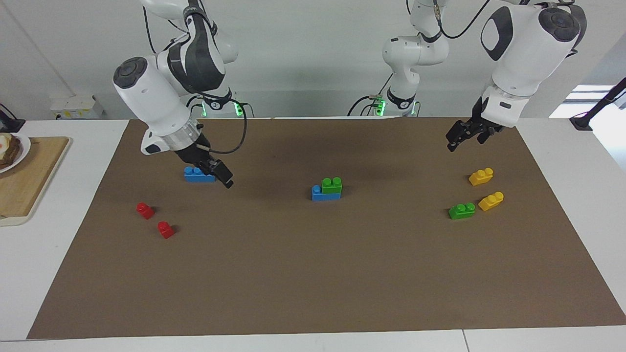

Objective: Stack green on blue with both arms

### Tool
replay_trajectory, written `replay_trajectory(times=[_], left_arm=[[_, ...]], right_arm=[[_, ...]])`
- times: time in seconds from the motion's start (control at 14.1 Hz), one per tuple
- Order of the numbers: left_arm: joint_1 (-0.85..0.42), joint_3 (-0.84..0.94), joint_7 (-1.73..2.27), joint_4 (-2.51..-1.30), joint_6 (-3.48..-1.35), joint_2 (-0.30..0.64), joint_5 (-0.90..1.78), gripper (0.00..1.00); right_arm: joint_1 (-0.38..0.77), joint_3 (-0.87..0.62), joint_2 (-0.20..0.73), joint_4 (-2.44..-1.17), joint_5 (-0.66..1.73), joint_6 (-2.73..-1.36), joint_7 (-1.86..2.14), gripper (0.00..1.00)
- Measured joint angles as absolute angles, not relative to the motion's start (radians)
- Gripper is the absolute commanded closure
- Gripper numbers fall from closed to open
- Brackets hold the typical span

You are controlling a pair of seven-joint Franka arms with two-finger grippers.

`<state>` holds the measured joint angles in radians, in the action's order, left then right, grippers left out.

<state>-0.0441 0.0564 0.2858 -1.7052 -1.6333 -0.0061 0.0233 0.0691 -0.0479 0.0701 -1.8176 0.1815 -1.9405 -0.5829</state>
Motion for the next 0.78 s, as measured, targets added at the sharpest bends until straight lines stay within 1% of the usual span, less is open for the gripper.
replay_trajectory(times=[0.28,0.57,0.78], left_arm=[[-0.045,0.07,0.285,-1.735,-1.631,-0.008,0.023,0.0],[-0.046,0.077,0.28,-1.744,-1.616,-0.017,0.024,0.0],[-0.046,0.084,0.277,-1.746,-1.616,-0.025,0.024,0.0]], right_arm=[[0.038,-0.047,0.051,-1.745,0.049,-1.831,-0.327,0.02],[-0.033,-0.046,0.012,-1.727,0.03,-1.763,-0.134,0.02],[-0.062,-0.046,-0.009,-1.717,0.03,-1.718,-0.083,0.02]])
